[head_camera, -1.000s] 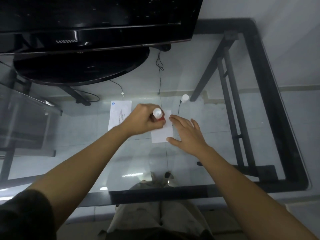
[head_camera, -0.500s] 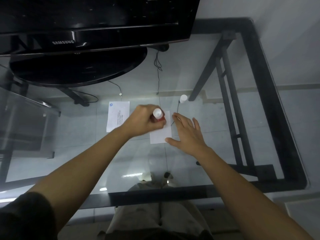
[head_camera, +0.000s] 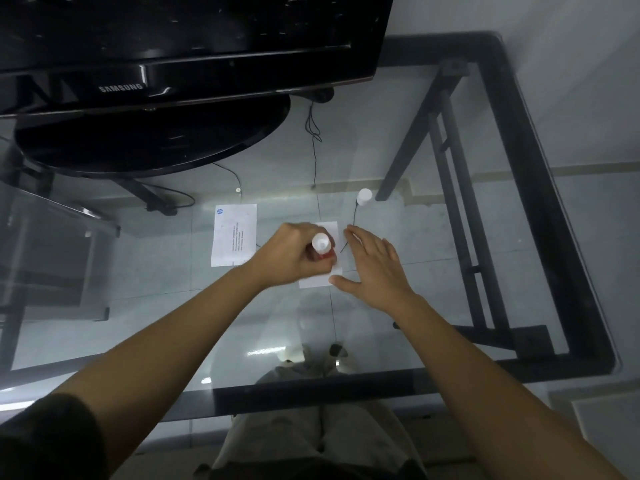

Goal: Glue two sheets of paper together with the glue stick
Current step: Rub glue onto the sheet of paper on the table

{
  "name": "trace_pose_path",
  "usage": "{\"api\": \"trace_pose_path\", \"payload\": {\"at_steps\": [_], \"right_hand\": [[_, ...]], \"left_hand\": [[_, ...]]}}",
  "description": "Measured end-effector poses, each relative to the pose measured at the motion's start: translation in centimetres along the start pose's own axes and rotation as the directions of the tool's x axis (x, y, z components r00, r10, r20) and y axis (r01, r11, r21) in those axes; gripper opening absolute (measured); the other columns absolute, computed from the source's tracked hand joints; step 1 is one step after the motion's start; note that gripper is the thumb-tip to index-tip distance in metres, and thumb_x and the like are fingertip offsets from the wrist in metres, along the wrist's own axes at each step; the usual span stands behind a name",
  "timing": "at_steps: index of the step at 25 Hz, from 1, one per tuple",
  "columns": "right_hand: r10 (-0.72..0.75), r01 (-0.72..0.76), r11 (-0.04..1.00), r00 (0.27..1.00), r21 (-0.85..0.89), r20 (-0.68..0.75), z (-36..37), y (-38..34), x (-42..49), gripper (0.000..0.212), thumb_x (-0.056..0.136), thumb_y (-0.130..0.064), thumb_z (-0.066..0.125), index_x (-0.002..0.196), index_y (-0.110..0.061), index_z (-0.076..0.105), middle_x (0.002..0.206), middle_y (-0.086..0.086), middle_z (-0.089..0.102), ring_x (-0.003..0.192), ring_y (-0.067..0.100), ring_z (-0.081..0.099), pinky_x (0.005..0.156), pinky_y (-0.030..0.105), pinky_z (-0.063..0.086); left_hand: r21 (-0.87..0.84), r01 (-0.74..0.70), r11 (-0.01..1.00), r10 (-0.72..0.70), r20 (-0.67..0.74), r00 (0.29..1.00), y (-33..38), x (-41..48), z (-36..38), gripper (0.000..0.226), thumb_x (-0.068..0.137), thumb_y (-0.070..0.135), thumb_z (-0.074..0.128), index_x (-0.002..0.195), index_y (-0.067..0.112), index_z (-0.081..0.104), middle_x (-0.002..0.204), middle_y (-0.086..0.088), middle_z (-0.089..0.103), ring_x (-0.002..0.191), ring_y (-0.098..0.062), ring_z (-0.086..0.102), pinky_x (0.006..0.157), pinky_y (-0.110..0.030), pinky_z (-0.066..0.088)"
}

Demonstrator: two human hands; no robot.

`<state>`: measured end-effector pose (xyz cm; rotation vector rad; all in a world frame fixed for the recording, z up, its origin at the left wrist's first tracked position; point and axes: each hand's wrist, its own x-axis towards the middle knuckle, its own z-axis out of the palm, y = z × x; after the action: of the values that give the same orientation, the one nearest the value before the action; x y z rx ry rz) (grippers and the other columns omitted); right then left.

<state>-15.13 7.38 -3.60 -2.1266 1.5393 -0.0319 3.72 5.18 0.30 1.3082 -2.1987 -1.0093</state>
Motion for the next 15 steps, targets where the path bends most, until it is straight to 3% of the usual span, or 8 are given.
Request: {"api": "trace_pose_path", "payload": {"at_steps": [2, 9, 13, 15], "right_hand": [[0.007, -0.007, 1.0, 1.0, 0.003, 0.005, 0.0, 0.0, 0.0, 0.083, 0.083, -0.056, 0.051, 0.144, -0.018, 0.01, 0.156, 0.0, 0.01, 0.142, 0.018, 0.009, 0.115, 0.041, 0.005], [0.006, -0.006, 1.0, 1.0, -0.004, 0.001, 0.0, -0.2, -0.1, 0.082, 0.084, -0.052, 0.052, 0.145, -0.017, 0.01, 0.155, 0.0, 0.01, 0.142, 0.017, 0.008, 0.115, 0.041, 0.004], [0.003, -0.003, 1.0, 1.0, 0.006, 0.005, 0.0, -0.1, -0.1, 0.082, 0.084, -0.053, 0.052, 0.144, -0.017, 0.009, 0.155, 0.0, 0.01, 0.141, 0.018, 0.009, 0.115, 0.041, 0.004], [0.001, -0.001, 1.0, 1.0, 0.007, 0.01, 0.0, 0.0, -0.1, 0.083, 0.084, -0.054, 0.051, 0.145, -0.018, 0.009, 0.156, 0.0, 0.008, 0.142, 0.017, 0.007, 0.115, 0.04, 0.002]], "left_hand": [[-0.014, -0.008, 1.0, 0.009, 0.029, 1.0, 0.0, -0.5, 0.4, 0.014, 0.073, 0.017, 0.075, 0.081, 0.01, 0.067, 0.078, -0.006, 0.07, 0.067, -0.016, 0.062, 0.062, -0.023, 0.049], [0.059, 0.063, 0.996, -0.058, -0.096, 0.994, -0.9, 3.8, -1.2, 0.019, 0.076, 0.02, 0.073, 0.086, 0.006, 0.065, 0.082, -0.01, 0.069, 0.07, -0.018, 0.06, 0.065, -0.024, 0.049], [0.032, 0.045, 0.998, -0.04, -0.154, 0.987, -0.5, 3.0, -1.1, 0.016, 0.074, 0.016, 0.075, 0.082, 0.006, 0.066, 0.079, -0.007, 0.069, 0.067, -0.015, 0.059, 0.062, -0.009, 0.043], [0.011, 0.003, 1.0, -0.002, -0.098, 0.995, -0.2, 1.1, -0.6, 0.015, 0.073, 0.016, 0.076, 0.081, 0.007, 0.067, 0.078, -0.006, 0.069, 0.067, -0.014, 0.061, 0.062, -0.012, 0.046]]}}
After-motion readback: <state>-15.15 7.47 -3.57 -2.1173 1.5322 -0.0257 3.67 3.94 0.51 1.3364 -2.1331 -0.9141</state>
